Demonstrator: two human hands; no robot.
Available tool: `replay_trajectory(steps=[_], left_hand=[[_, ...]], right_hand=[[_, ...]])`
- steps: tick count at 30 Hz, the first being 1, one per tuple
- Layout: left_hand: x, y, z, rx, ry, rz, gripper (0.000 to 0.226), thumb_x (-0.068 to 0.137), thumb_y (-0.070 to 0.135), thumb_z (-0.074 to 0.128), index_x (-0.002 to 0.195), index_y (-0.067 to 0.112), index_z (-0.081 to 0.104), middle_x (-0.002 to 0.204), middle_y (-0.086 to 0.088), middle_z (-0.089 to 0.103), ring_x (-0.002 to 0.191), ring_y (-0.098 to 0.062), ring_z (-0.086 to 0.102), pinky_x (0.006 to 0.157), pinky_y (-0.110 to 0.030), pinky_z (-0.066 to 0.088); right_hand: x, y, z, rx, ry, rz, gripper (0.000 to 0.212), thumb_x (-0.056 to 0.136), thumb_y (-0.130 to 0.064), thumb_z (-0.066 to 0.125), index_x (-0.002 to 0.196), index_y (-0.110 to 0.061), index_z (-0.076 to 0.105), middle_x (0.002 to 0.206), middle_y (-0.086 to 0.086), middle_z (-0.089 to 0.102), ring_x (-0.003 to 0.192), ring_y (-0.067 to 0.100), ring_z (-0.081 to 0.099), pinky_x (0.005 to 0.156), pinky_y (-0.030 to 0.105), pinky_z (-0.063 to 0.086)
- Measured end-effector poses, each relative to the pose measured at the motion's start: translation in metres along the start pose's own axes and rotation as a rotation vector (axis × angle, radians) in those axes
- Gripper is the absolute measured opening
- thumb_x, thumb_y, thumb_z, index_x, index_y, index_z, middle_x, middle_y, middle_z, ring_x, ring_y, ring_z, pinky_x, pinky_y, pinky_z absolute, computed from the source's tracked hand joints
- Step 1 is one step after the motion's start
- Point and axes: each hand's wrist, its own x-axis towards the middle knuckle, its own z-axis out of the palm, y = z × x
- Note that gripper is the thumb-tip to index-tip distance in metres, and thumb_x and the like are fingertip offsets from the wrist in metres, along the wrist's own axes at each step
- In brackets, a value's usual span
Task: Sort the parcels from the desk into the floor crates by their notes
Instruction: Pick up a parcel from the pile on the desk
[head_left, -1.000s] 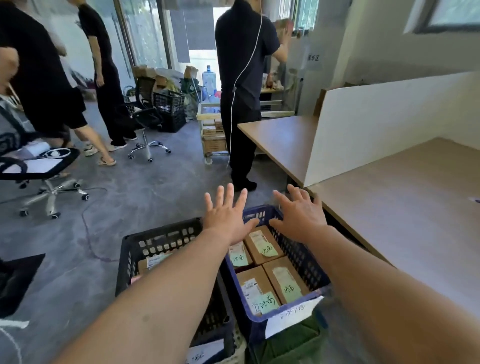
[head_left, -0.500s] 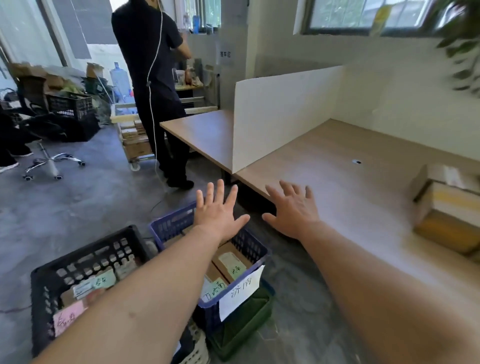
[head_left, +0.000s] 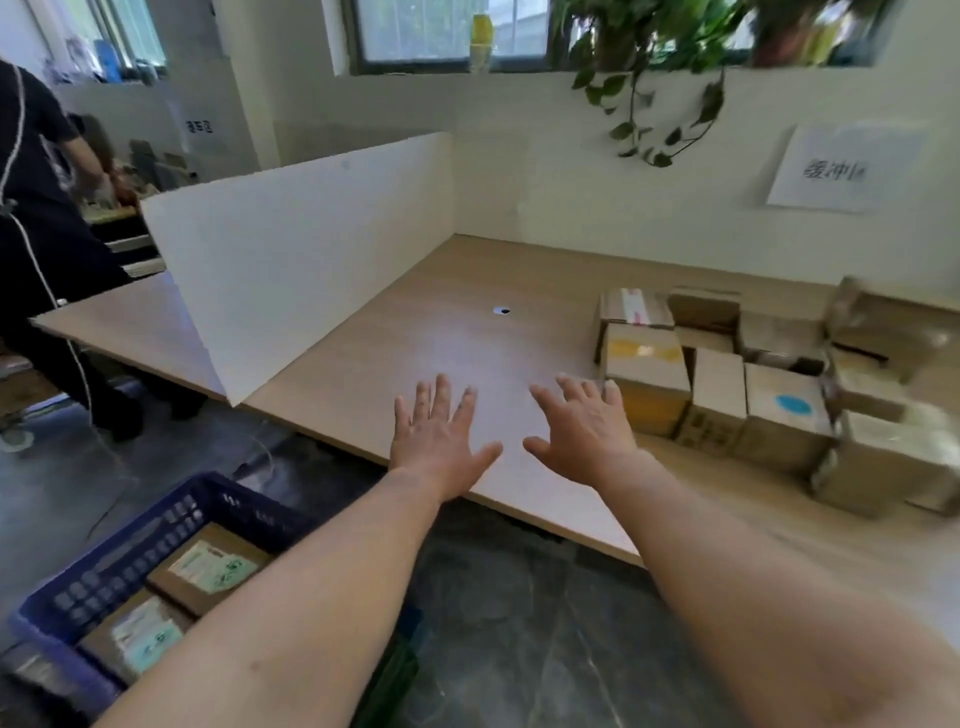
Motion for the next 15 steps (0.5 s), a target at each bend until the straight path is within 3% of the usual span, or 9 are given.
replay_trajectory(steps=[9,15], left_hand=[[0.073,0.146,0.012,0.048,-0.049,0.211,0.079,0.095,0.066,0.024,0.153,0.027,-0.014,0.160,-0.011,-0.020,0.147,-0.032,-0.017,0.118,-0.052,-0.006],[0.101,0.224,0.017,0.034,-0.030,0.308,0.079,0.095,0.066,0.025,0.153,0.028,-0.013,0.161,-0.010,-0.018,0.148,-0.031,-0.016,0.119,-0.053,-0.004]], right_hand=[[-0.009,0.155,0.019,0.021,-0.043,0.209,0.071,0.092,-0.055,0.049,0.151,-0.029,0.020,0.156,0.009,0.026,0.144,0.030,0.024,0.117,0.054,0.014],[-0.018,0.229,0.021,0.043,-0.034,0.305,0.065,0.092,-0.053,0.052,0.147,-0.029,0.029,0.148,0.006,0.037,0.138,0.028,0.032,0.116,0.054,0.019]])
